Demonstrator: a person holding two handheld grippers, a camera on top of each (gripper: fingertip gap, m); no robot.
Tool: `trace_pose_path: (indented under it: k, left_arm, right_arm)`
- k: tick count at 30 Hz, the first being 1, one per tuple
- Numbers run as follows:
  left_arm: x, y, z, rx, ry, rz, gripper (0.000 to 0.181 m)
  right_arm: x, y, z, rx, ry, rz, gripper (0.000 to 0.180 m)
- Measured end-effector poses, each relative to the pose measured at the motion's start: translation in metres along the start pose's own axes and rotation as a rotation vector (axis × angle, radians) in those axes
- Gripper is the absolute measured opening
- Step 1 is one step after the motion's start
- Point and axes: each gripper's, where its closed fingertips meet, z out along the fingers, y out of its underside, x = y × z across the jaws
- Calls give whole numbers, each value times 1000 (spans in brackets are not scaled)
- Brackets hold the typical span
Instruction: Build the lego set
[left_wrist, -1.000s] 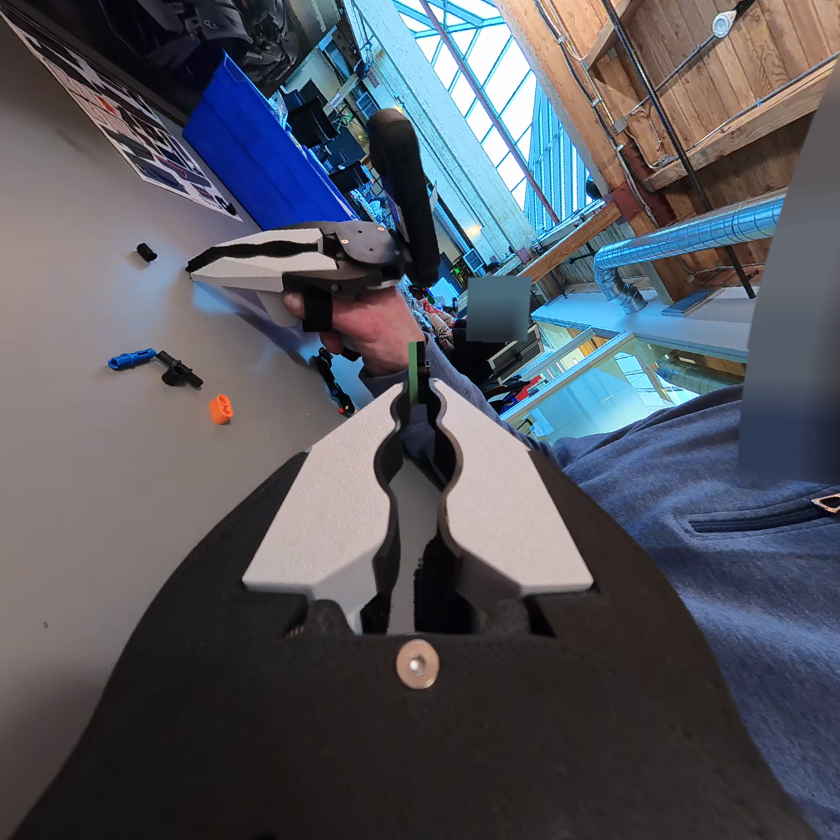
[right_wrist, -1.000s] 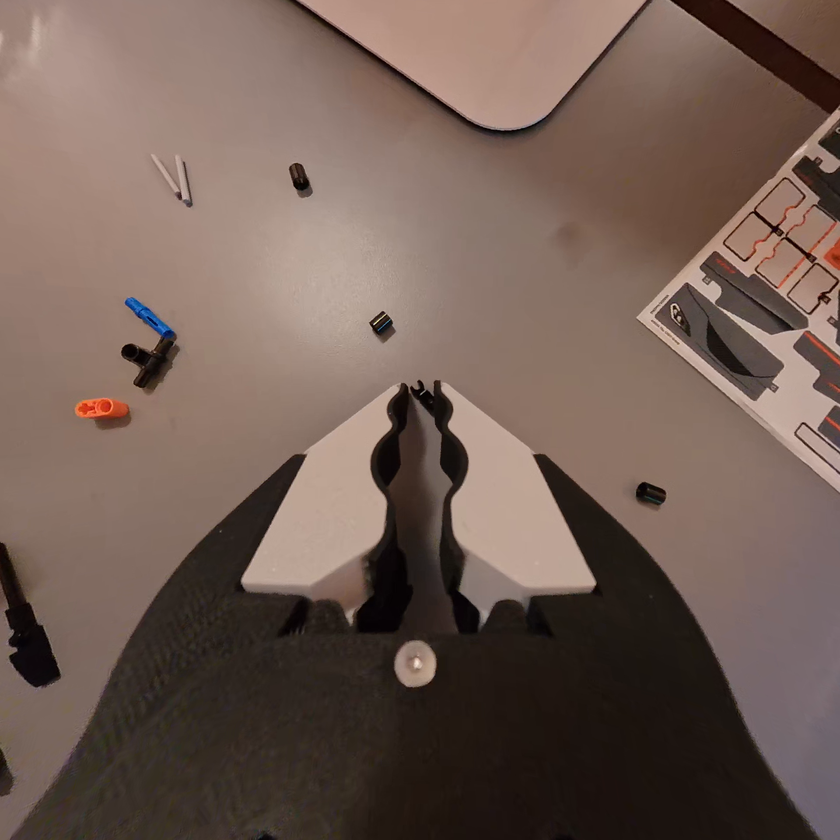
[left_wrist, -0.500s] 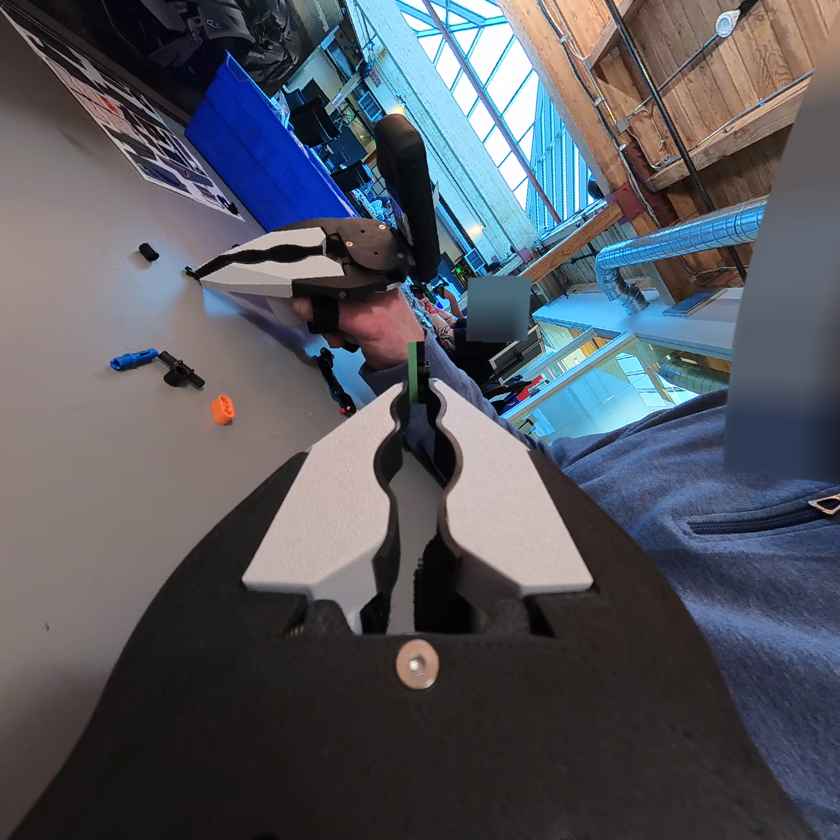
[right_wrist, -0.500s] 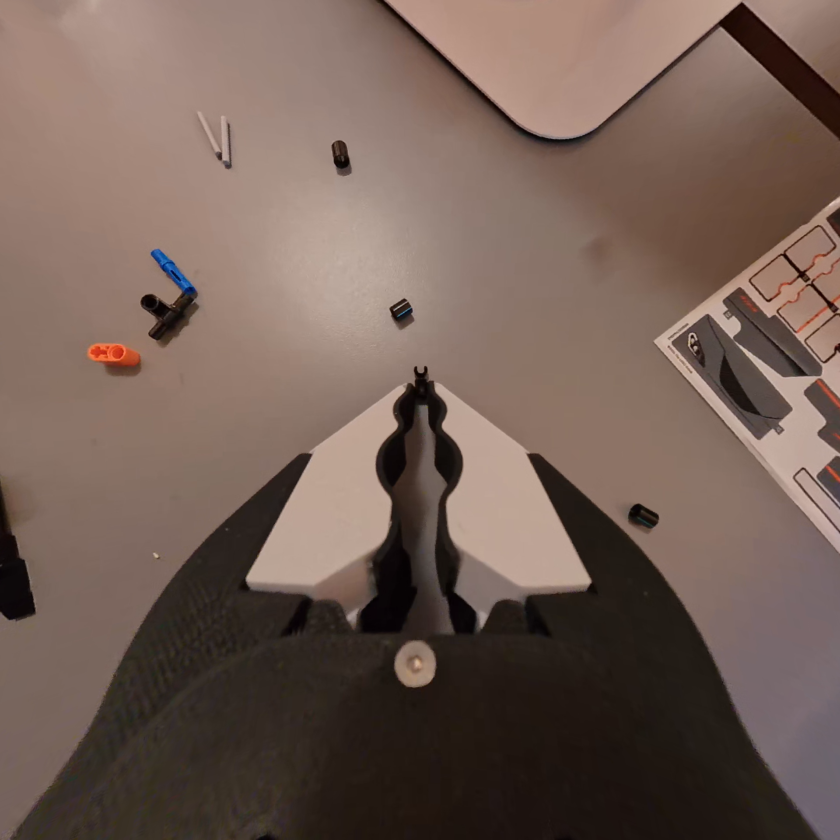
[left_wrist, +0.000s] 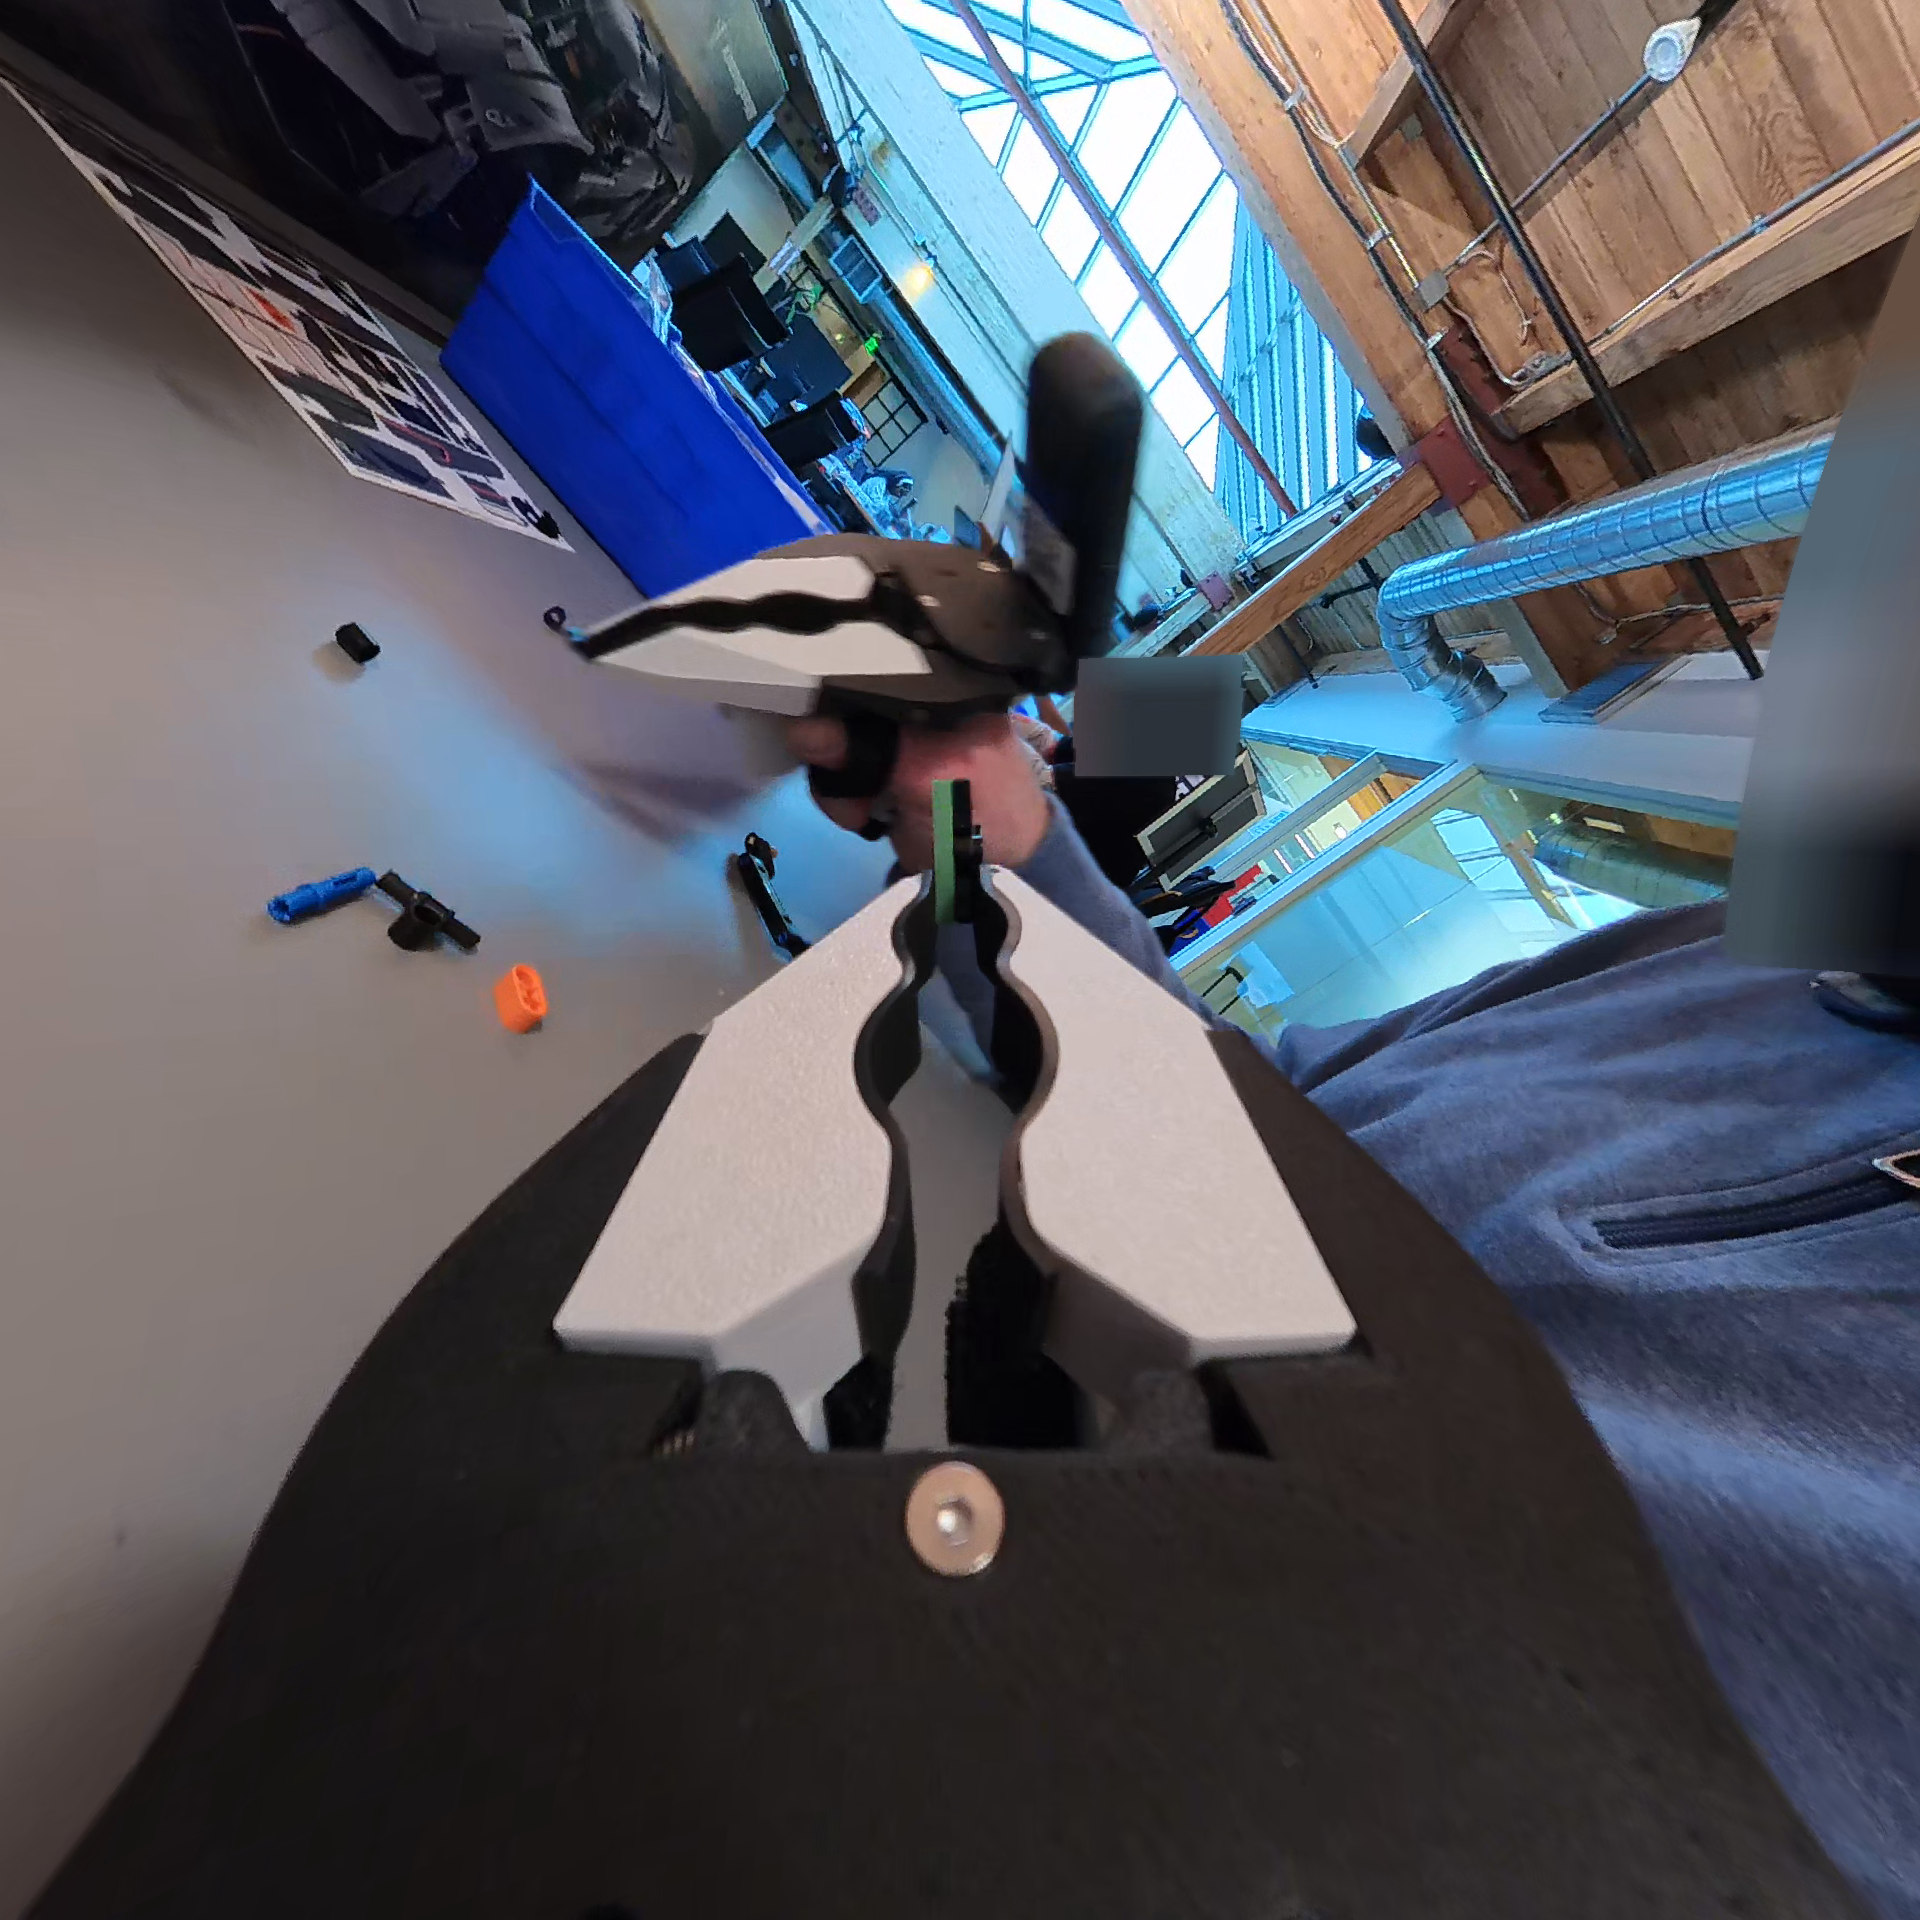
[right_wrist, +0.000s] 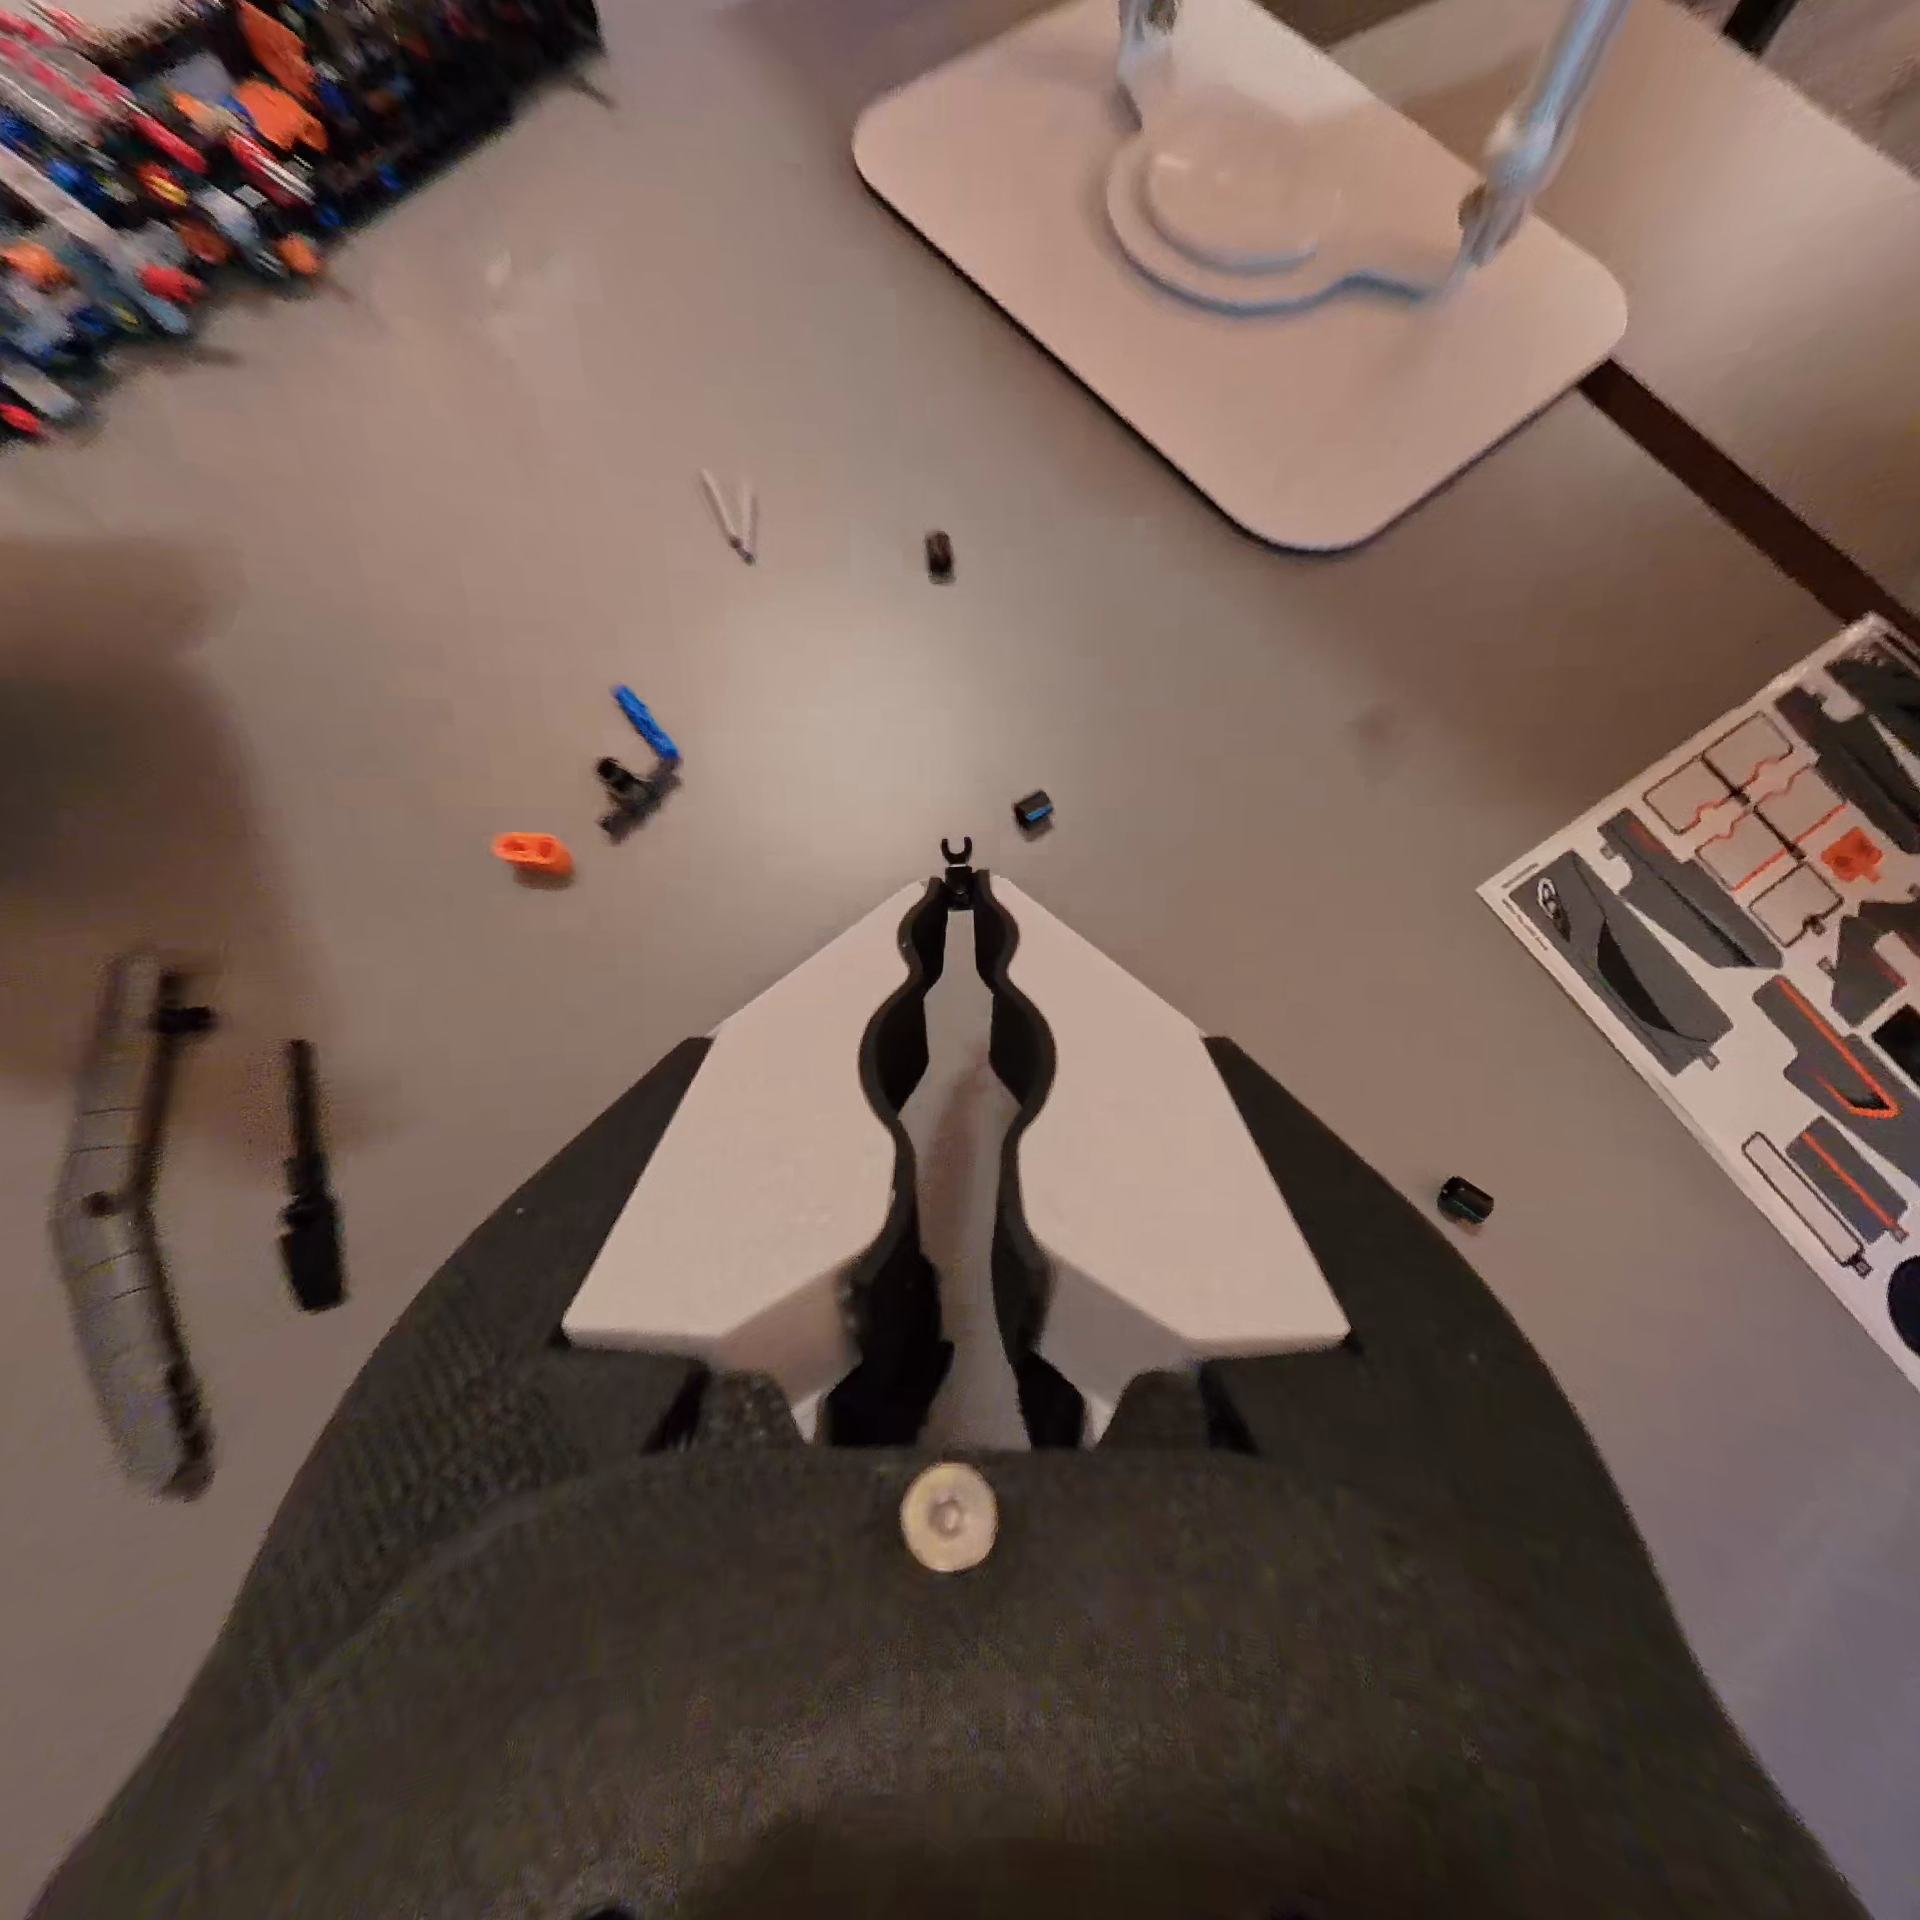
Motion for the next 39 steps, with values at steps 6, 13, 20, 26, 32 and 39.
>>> trace_pose_path:
  k: [6, 13, 20, 26, 32, 39]
  left_arm:
    - [1, -5, 7, 7, 3, 15, 4]
    - [3, -10, 12, 17, 10, 31, 4]
    - [6, -7, 21, 2, 28, 53, 4]
    - [9, -4, 25, -29, 27, 129, 4]
    - [9, 1, 25, -111, 0, 217, 4]
    - [11, 4, 25, -204, -14, 307, 4]
  right_arm:
    - [-45, -34, -37, 155, -125, -11, 3]
    - [-110, -54, -57, 237, -305, -61, 3]
    - [-126, -64, -58, 288, -395, -9, 3]
    - [-126, -61, -58, 279, -496, 96, 3]
    - [-131, -56, -56, 251, -605, 168, 3]
    - [-133, -55, -57, 252, -689, 227, 3]
